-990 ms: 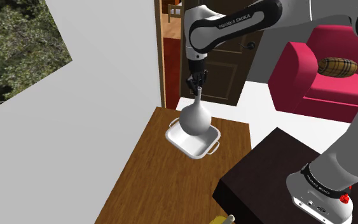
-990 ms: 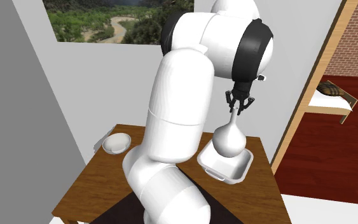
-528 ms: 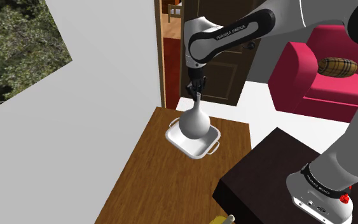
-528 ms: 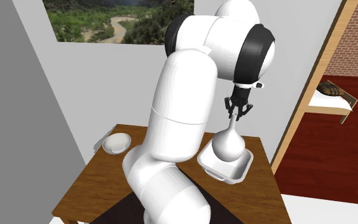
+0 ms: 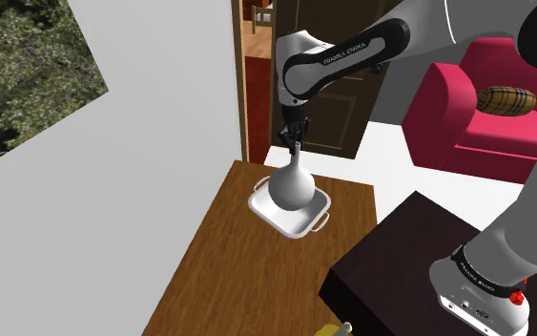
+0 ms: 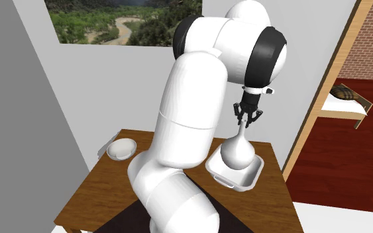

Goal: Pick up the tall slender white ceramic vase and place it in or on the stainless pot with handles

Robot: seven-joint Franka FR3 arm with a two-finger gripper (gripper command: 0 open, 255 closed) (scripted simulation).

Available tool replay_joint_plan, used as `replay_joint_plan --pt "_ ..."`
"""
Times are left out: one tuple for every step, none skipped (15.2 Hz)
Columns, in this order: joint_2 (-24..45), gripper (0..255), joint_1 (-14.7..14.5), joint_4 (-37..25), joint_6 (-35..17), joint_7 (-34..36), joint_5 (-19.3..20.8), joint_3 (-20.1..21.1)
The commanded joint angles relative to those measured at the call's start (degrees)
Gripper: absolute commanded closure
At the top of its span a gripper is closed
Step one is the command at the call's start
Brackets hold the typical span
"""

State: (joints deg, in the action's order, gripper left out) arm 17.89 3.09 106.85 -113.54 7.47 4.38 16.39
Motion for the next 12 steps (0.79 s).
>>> replay_joint_plan --pt "-0.05 255 0.0 -0.04 -0.01 0.0 0.0 0.0" --pt "-0.04 0 0.01 -0.05 -0.01 -0.01 0.0 0.0" --pt "-0.07 0 0.01 -0.02 -0.02 -0.02 0.0 0.0" --pt "-0.06 0 0.01 -0.02 -0.02 -0.02 0.0 0.0" --pt "-0.07 0 0.01 -0.01 -0.02 -0.02 -0.01 0.0" --pt "-0.07 0 0.01 -0.01 -0.03 -0.02 -0.01 0.0" --pt "-0.05 0 0.0 -0.04 -0.01 0.0 0.0 0.0" --pt "-0.5 0 0.01 -1.43 1.81 -0.13 -0.18 0.07" --pt "-0.87 0 0.02 -2.91 3.64 -0.23 -0.34 0.14" --pt "-1.17 0 0.01 -4.47 5.49 -0.32 -0.47 0.19" --pt "-1.35 0 -0.01 -5.77 6.96 -0.39 -0.55 0.23" --pt "-1.35 0 -0.01 -5.77 6.96 -0.39 -0.55 0.22"
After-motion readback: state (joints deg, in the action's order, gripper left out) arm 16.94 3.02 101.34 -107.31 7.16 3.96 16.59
